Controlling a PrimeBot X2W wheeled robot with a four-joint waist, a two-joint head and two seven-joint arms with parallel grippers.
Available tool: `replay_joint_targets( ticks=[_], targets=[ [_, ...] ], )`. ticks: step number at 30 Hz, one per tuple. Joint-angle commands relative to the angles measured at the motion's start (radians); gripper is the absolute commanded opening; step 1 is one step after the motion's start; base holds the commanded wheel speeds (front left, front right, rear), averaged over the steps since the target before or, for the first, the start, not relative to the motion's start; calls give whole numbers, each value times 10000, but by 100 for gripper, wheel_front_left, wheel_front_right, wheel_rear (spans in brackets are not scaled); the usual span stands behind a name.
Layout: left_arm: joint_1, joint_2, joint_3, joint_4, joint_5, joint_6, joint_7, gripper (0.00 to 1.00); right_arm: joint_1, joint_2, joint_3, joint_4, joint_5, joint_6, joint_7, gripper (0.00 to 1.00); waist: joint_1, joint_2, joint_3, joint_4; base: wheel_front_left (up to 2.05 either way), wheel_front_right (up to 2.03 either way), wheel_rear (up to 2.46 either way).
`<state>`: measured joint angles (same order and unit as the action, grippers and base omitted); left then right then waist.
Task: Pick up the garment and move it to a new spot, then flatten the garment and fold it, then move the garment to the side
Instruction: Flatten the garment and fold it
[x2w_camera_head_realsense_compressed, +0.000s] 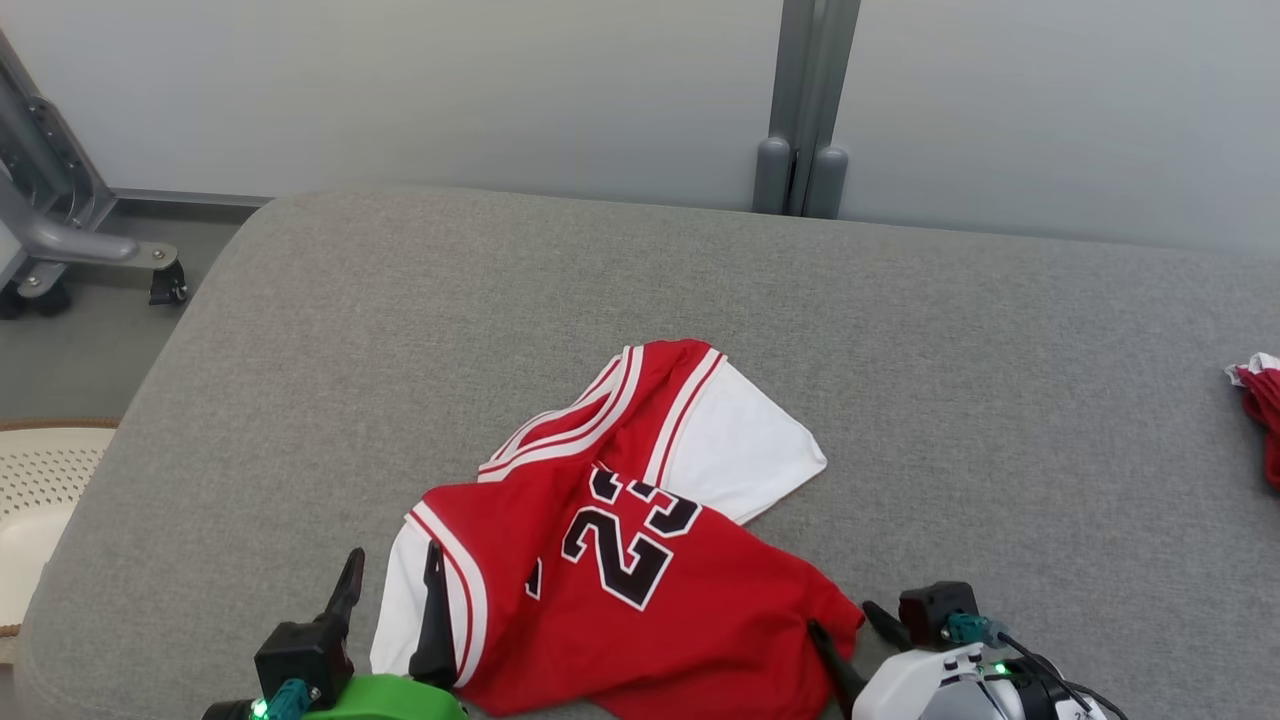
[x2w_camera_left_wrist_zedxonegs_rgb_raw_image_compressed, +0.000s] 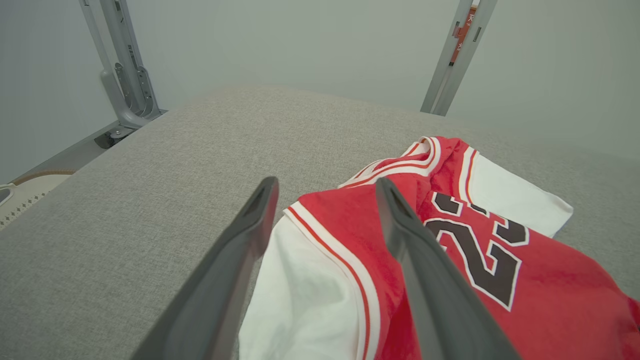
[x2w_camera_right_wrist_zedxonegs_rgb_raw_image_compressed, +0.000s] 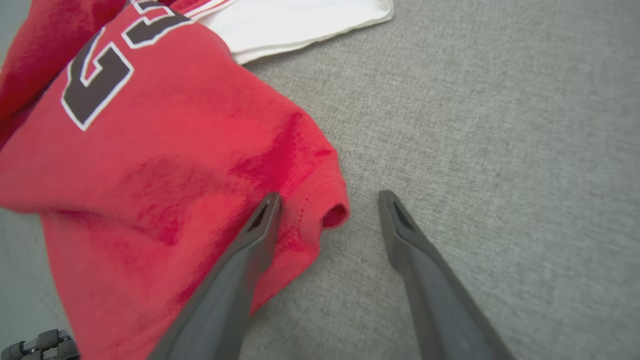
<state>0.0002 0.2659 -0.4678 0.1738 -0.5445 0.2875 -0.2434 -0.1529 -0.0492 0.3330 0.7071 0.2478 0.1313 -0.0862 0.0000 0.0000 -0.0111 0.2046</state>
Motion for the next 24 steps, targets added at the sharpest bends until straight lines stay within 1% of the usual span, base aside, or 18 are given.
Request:
replay_joint_targets(
  ticks=[1, 2, 5, 10, 17, 24],
  targets=[
    [-179, -20, 12, 36, 85, 38, -52, 100, -130, -20, 131, 239, 142, -12, 53, 7, 0, 0, 49, 44, 0, 0, 0],
    [-190, -33, 18, 43, 90, 41, -61, 100, -213, -19, 193, 322, 207, -12, 61, 0, 0, 0, 67, 55, 0, 0, 0],
    [-221, -73, 42, 63, 99, 50, -82, 100, -636, -68, 142, 641, 98, -15, -25, 0, 0, 0, 141, 96, 0, 0, 0],
    [-361, -121, 101, 33, 129, 48, -142, 100, -1546, -750, -209, 967, -124, -20, -155, 0, 0, 0, 380, 168, 0, 0, 0],
    [-669, -289, 106, 33, 252, -78, -178, 100, -3185, -2140, -583, 1463, -299, -18, 123, 0, 0, 0, 910, 360, 0, 0, 0],
    [-1225, -623, 19, 161, 406, -297, -219, 100, -4825, -3554, -514, 2221, -368, -19, 600, 0, 0, 0, 1546, 689, 0, 0, 0]
  ],
)
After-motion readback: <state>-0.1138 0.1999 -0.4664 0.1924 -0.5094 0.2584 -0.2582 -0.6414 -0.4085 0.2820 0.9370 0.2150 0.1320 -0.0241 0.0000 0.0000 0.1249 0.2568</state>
